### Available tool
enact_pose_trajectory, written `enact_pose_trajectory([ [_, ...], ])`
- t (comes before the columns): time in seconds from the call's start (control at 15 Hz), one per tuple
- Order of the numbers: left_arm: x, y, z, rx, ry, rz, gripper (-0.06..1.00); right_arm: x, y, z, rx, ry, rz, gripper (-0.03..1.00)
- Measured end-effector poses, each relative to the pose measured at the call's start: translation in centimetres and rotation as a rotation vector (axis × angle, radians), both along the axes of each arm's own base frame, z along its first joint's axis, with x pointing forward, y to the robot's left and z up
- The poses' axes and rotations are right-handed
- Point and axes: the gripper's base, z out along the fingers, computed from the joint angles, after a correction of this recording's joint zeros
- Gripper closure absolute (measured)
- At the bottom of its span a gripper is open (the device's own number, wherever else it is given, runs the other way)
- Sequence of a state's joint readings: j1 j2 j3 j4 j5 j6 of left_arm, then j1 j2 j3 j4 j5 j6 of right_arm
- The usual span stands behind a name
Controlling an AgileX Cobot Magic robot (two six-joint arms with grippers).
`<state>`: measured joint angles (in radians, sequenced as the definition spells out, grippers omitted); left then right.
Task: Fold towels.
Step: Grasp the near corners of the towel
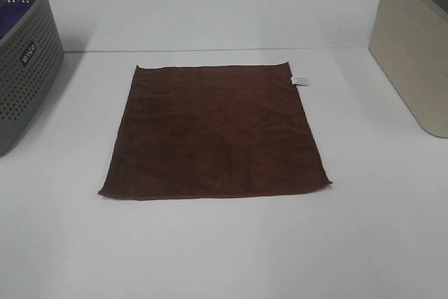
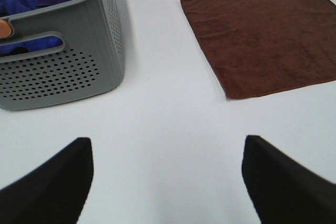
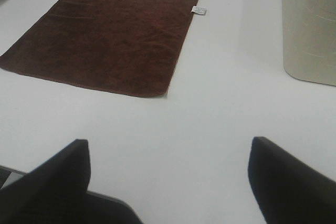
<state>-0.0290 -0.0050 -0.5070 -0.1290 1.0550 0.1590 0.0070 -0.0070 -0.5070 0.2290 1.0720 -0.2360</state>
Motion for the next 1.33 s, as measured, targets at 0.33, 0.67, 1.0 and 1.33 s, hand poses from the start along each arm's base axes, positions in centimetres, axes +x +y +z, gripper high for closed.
enact_pose_trajectory([
  [0.33,0.0,0.0,0.0,0.0,0.0,0.0,0.2,0.0,0.0,0.0,0.0,0.0,0.0,0.19],
  [0.67,0.0,0.0,0.0,0.0,0.0,0.0,0.2,0.0,0.0,0.0,0.0,0.0,0.0,0.19],
  [1.0,0.0,0.0,0.0,0.0,0.0,0.0,0.2,0.0,0.0,0.0,0.0,0.0,0.0,0.19],
  [1.33,0.0,0.0,0.0,0.0,0.0,0.0,0.2,0.0,0.0,0.0,0.0,0.0,0.0,0.19],
])
